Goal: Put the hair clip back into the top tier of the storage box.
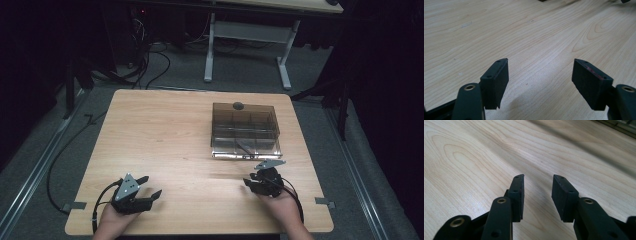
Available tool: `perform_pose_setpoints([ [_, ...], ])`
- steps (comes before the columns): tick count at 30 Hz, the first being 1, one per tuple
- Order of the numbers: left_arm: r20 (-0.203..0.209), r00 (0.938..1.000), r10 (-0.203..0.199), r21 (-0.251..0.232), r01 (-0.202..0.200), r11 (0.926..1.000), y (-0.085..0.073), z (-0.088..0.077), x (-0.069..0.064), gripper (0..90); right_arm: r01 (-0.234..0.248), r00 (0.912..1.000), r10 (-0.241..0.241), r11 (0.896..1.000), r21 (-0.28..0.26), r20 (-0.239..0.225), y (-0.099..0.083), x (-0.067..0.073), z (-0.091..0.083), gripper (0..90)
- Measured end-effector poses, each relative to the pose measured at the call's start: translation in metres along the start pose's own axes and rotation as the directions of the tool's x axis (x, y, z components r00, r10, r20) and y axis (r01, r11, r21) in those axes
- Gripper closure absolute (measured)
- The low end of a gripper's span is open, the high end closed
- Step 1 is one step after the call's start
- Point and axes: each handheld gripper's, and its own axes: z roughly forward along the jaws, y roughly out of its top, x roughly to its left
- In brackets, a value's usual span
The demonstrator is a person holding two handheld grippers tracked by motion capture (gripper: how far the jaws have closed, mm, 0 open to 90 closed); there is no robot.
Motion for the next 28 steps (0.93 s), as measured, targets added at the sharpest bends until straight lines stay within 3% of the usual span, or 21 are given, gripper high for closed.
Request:
perform_pose_setpoints([
  [5, -0.004, 1.0000, -0.006, -0.005, 0.006, 1.0000, 0.000, 0.000, 0.000, 30.2, 0.003, 0.9999, -0.002, 0.996, -0.086, 0.010, -0.010, 0.006, -0.001, 60.6],
  [8, -0.005, 1.0000, -0.007, -0.006, 0.007, 1.0000, 0.000, 0.000, 0.000, 30.2, -0.011, 0.9998, 0.013, 0.988, -0.151, 0.013, -0.017, 0.008, -0.002, 60.0],
  [9, -0.005, 1.0000, -0.007, -0.006, 0.007, 1.0000, 0.000, 0.000, 0.000, 30.2, -0.011, 0.9998, 0.013, 0.988, -0.151, 0.013, -0.017, 0.008, -0.002, 60.0],
  [10, -0.008, 0.9999, -0.008, -0.007, 0.008, 0.9999, 0.000, 0.000, 0.000, 30.2, -0.021, 0.9997, 0.023, 0.982, -0.189, 0.012, -0.021, 0.008, -0.003, 59.6],
  [12, -0.010, 0.9999, -0.010, -0.010, 0.010, 0.9999, 0.000, -0.001, 0.000, 30.2, -0.033, 0.9993, 0.036, 0.979, -0.200, 0.013, -0.023, 0.008, -0.003, 59.5],
  [14, -0.013, 0.9999, -0.011, -0.011, 0.011, 0.9999, 0.000, -0.001, 0.001, 30.2, -0.045, 0.9986, 0.050, 0.968, -0.245, 0.014, -0.030, 0.007, -0.003, 58.9],
  [16, -0.015, 0.9998, -0.012, -0.012, 0.012, 0.9999, 0.000, -0.001, 0.001, 30.2, -0.050, 0.9984, 0.055, 0.965, -0.257, 0.012, -0.033, 0.006, -0.003, 58.9],
  [17, -0.016, 0.9998, -0.012, -0.011, 0.012, 0.9999, 0.000, -0.001, 0.001, 30.2, -0.063, 0.9977, 0.067, 0.956, -0.288, 0.004, -0.039, 0.005, -0.003, 58.6],
  [19, -0.016, 0.9998, -0.011, -0.011, 0.011, 0.9999, 0.000, -0.001, 0.000, 30.2, -0.073, 0.9971, 0.075, 0.954, -0.291, -0.002, -0.041, 0.004, -0.003, 57.6],
  [20, -0.016, 0.9998, -0.012, -0.011, 0.011, 0.9999, 0.000, 0.000, 0.000, 30.2, -0.075, 0.9969, 0.078, 0.946, -0.316, -0.004, -0.043, 0.005, -0.006, 57.4],
  [28, -0.022, 0.9997, -0.012, -0.004, 0.012, 0.9999, 0.000, 0.000, 0.000, 30.2, -0.083, 0.9963, 0.086, 0.947, -0.311, -0.004, -0.043, 0.005, -0.005, 56.2],
])
